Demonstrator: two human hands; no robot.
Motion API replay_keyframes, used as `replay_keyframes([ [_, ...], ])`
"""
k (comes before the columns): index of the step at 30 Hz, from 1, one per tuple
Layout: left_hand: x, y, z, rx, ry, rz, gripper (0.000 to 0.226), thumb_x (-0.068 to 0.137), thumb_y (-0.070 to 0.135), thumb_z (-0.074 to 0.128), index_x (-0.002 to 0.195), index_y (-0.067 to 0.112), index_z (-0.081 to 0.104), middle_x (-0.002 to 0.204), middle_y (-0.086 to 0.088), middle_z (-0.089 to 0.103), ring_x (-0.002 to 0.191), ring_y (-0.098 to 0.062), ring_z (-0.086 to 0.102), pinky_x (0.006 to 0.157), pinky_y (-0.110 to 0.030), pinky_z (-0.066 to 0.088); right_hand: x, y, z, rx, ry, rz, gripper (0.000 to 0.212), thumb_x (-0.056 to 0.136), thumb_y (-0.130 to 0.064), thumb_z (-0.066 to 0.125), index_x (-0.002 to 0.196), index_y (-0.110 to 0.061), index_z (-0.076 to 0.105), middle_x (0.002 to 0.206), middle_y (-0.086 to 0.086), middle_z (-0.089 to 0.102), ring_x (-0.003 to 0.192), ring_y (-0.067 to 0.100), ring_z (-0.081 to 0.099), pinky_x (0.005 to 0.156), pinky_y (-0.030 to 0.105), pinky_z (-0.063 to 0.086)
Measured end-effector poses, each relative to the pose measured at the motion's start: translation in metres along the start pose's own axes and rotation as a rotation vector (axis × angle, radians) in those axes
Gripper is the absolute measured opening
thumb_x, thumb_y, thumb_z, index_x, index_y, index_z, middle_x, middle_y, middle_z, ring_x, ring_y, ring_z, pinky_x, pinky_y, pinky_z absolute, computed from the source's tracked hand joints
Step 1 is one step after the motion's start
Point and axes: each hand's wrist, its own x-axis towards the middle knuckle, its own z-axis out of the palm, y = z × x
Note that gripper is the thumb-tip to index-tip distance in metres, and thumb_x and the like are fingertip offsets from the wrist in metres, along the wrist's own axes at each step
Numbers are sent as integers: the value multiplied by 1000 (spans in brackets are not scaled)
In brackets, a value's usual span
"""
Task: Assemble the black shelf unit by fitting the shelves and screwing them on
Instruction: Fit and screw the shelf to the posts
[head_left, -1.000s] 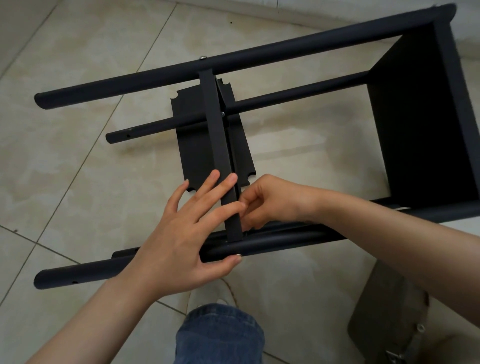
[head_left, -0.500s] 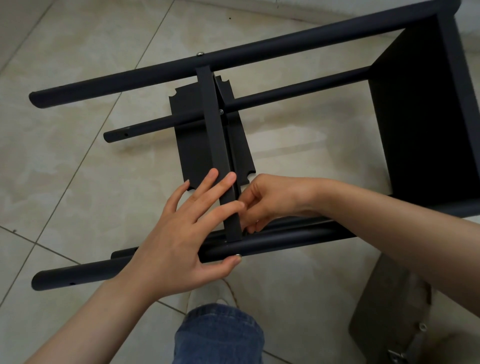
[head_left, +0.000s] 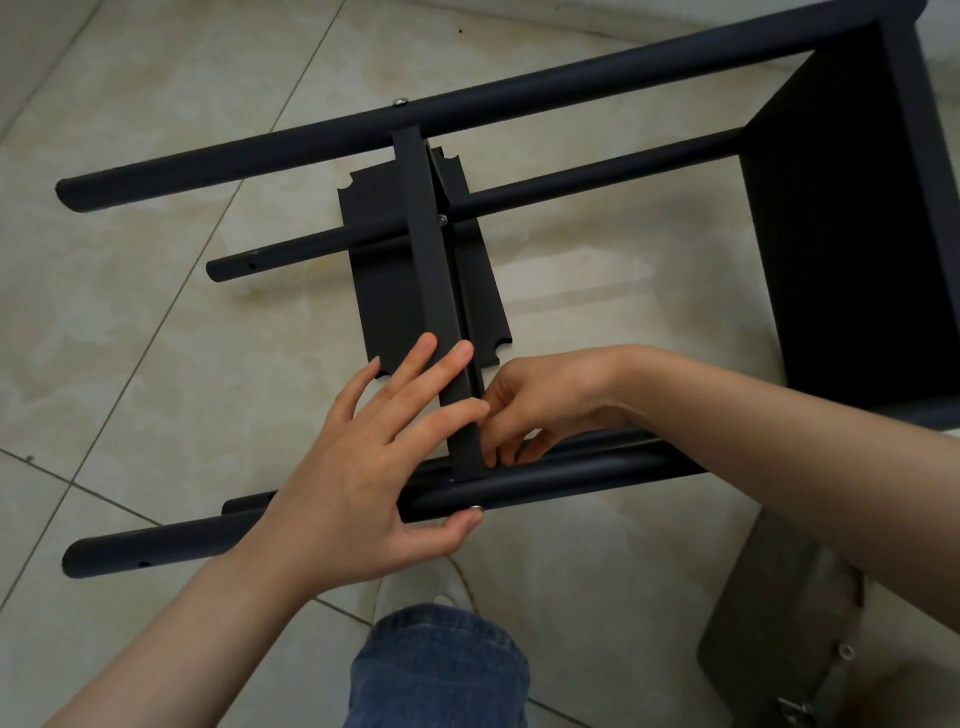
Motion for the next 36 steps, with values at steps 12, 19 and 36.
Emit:
replay_keyframes([
  [12, 0, -1, 1, 7, 3, 6, 70, 82, 60, 61, 143, 31, 43, 169, 4, 17, 157, -19, 9, 120, -57, 20, 2, 5, -6, 82, -50, 44, 16, 91, -17, 68, 77, -16, 76, 79, 1, 71, 75, 11, 65, 78, 25, 52],
  [19, 0, -1, 1, 8, 4, 5, 70, 82, 60, 60, 143, 31, 43, 169, 3, 19, 157, -20, 9, 121, -56, 20, 8, 6, -1, 116, -60, 41, 17, 93, -12, 64, 80, -15, 74, 80, 2, 71, 77, 13, 66, 79, 27, 53],
  [36, 0, -2, 2, 10, 5, 8, 70, 82, 60, 61, 143, 29, 45, 169, 4, 17, 157, -19, 8, 122, -53, 19, 3, 9, -7, 136, -59, 49, 11, 91, -14, 68, 83, -12, 76, 81, 3, 72, 76, 11, 66, 74, 22, 54],
])
